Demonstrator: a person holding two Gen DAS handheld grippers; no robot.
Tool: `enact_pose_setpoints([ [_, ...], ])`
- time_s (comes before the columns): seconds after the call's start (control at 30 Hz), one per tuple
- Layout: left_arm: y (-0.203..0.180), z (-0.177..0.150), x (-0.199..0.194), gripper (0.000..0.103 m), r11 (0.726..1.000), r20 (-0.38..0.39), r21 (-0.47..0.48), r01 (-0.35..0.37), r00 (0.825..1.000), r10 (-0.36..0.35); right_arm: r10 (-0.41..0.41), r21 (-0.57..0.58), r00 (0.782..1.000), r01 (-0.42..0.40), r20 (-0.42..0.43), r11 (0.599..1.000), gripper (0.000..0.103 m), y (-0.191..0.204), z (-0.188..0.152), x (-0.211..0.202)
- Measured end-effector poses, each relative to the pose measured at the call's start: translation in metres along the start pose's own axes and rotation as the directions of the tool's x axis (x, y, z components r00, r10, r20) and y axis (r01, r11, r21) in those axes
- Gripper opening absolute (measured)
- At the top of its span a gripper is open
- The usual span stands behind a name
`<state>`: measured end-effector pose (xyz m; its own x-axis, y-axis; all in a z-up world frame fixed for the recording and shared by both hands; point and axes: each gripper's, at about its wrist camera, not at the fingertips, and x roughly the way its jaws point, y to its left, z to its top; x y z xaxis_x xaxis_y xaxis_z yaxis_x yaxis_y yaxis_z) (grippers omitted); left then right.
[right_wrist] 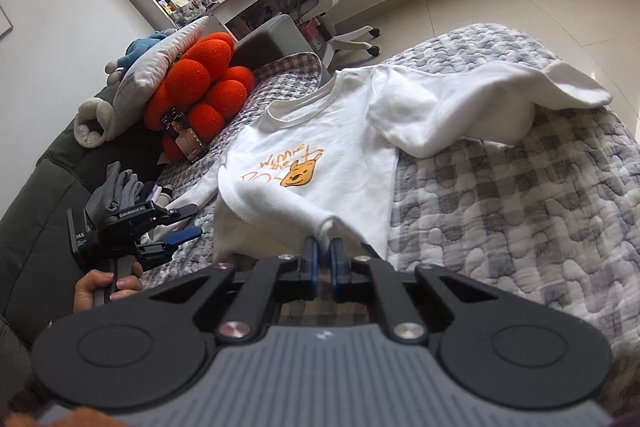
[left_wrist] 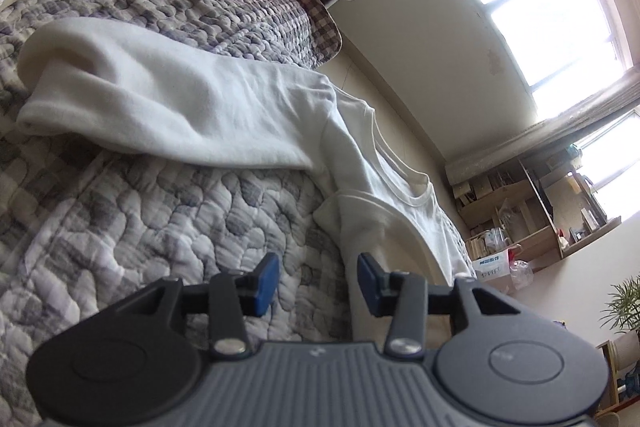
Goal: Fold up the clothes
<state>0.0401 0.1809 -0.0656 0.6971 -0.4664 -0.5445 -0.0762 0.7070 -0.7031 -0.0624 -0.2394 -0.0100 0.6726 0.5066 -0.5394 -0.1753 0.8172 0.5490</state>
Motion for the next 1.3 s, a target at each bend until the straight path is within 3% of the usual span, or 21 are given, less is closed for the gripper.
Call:
enact_pose_setpoints([
  [0.3,-0.010,-0.002,0.014,0.048,1.000,-0.025,0.002,0.020,0.999,-0.020,-0.108,0.015,0.994,0.109,-0.034,0.994,0.007,-0.021,-0.003,-0.007],
  [0.47,-0.006,0.009,0.022,0.048,0.999,0.007,-0.034,0.014,1.000,-0.014,-0.172,0.027,0.982,0.175,-0.074,0.984,0.007,-0.036,-0.004,0.001],
  [0.67,-0.010,0.019,0.039,0.048,0.998,-0.007,-0.065,0.009,1.000,-0.010,-0.177,0.021,0.981,0.179,-0.081,0.984,0.007,-0.035,-0.001,0.005],
  [0.77,-0.015,0.018,0.043,0.047,0.998,0.011,-0.043,0.040,0.999,-0.040,-0.175,0.022,0.981,0.177,-0.079,0.984,0.007,-0.035,0.002,0.006],
  [0.9,-0.023,0.018,0.048,0.045,0.999,0.046,0.037,0.025,0.999,-0.026,-0.169,0.033,0.982,0.172,-0.086,0.984,0.007,-0.037,0.003,0.008],
  [0.97,-0.021,0.018,0.056,0.030,0.999,0.030,0.032,0.020,0.999,-0.021,-0.167,0.039,0.982,0.171,-0.089,0.984,0.007,-0.038,0.003,0.008],
  [1.1,-0.022,0.015,0.064,0.024,0.999,0.038,0.051,0.005,0.999,-0.007,-0.166,0.049,0.982,0.171,-0.094,0.984,0.007,-0.039,0.002,0.009],
  [1.17,-0.022,0.015,0.065,0.007,0.999,0.047,0.053,0.007,0.999,-0.010,-0.170,0.047,0.981,0.175,-0.094,0.983,0.007,-0.039,0.002,0.010],
  [1.3,-0.025,0.016,0.055,0.003,0.996,0.049,0.084,0.015,0.999,-0.019,-0.181,0.031,0.979,0.185,-0.088,0.982,0.007,-0.036,0.003,0.010],
])
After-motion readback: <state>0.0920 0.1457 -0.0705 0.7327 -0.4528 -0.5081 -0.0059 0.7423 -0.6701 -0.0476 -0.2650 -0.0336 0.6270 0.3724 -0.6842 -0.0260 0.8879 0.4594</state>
